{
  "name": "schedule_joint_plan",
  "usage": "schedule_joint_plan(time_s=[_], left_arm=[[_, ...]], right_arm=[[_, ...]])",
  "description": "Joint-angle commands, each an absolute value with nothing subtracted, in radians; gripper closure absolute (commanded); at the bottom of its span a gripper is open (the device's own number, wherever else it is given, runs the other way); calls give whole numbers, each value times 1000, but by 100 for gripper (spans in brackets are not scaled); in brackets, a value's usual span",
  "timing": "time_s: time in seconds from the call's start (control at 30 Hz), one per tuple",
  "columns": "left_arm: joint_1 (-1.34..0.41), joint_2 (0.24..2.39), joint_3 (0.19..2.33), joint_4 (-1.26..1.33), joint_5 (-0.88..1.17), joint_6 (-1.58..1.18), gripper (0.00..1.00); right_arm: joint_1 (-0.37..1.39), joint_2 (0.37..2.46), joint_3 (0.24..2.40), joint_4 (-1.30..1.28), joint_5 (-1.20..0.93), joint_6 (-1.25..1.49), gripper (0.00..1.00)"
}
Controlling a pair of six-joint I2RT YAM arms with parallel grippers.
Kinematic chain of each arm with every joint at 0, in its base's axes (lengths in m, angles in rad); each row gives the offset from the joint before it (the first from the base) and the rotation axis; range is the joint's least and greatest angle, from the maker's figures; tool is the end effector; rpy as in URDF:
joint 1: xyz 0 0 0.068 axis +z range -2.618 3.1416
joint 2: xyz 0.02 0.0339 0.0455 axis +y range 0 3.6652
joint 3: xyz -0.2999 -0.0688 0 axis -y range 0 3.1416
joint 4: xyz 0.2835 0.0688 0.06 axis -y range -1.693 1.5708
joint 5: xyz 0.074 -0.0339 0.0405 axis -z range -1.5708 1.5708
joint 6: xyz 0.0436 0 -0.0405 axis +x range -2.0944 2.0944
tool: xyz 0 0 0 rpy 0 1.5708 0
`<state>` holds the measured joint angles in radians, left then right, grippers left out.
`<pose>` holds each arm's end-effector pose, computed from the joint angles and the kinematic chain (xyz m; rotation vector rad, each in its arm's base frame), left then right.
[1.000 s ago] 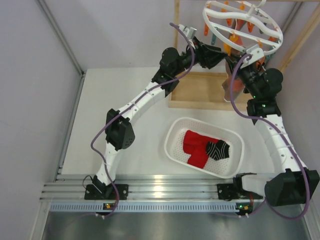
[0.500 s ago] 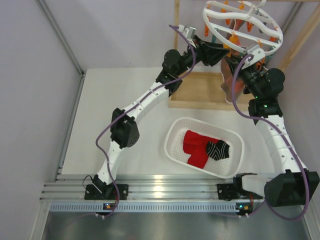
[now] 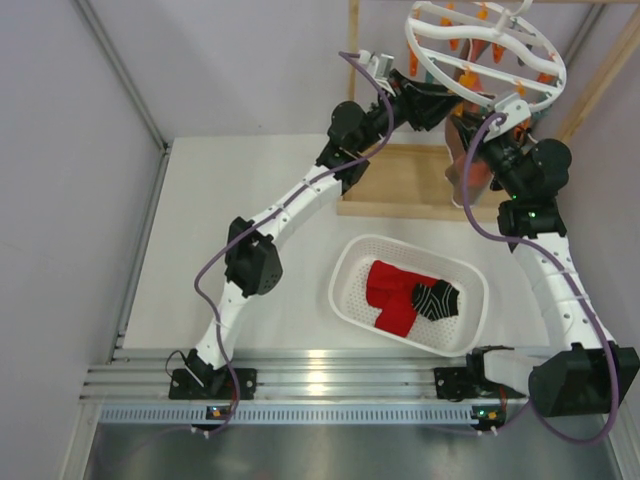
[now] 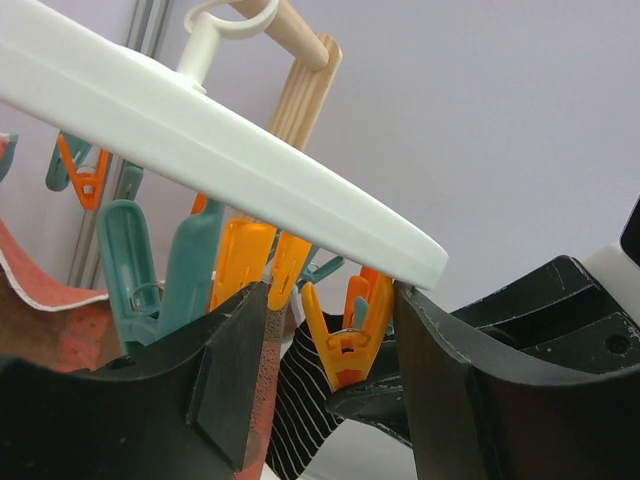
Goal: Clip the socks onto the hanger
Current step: Open the clamp at the hanger.
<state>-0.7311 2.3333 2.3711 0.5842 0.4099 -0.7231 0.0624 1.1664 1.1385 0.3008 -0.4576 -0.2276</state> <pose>0.4357 -0.4141 0.4674 0.4258 1.0399 -1.5100 0.2942 0.0377 0.4718 -0.5692 1.2001 0.1566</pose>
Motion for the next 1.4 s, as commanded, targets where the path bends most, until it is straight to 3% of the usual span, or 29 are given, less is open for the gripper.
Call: schedule_joint_plan(time_s=[0.0, 0.2, 0.33, 0.63, 0.9, 0.97, 1.03, 1.13, 1.23, 1.37], left_arm=[[-749, 2347, 2419, 652, 394, -739, 42], [-753, 2353, 2418, 646, 370, -755, 42], [-753, 2350, 2418, 650, 364, -767, 51], [-753, 2352, 2430, 652, 334, -764, 52], [-753, 2353, 2430, 652, 327, -773, 94], [-752, 2353, 2430, 650, 325, -773, 99], [-752, 2353, 2427, 649, 328, -772, 100], [-752, 2353, 2428, 650, 325, -770, 100], [-752, 2356, 2427, 649, 322, -769, 100], [-753, 2358, 2427, 649, 322, -769, 100]], right_arm=[[71, 1131, 1143, 296, -572, -252, 100], [74, 1127, 1140, 295, -578, -261, 100], [72, 1121, 1134, 287, -586, -281, 100], [71, 1117, 1126, 272, -597, -302, 100], [72, 1117, 1140, 241, -600, -308, 99], [72, 1118, 1160, 184, -586, -304, 82], [68, 1120, 1184, 96, -571, -296, 60], [45, 1109, 1206, 3, -566, -290, 36], [8, 1074, 1207, -149, -595, -287, 30], [-93, 1034, 1195, -322, -743, -310, 29]])
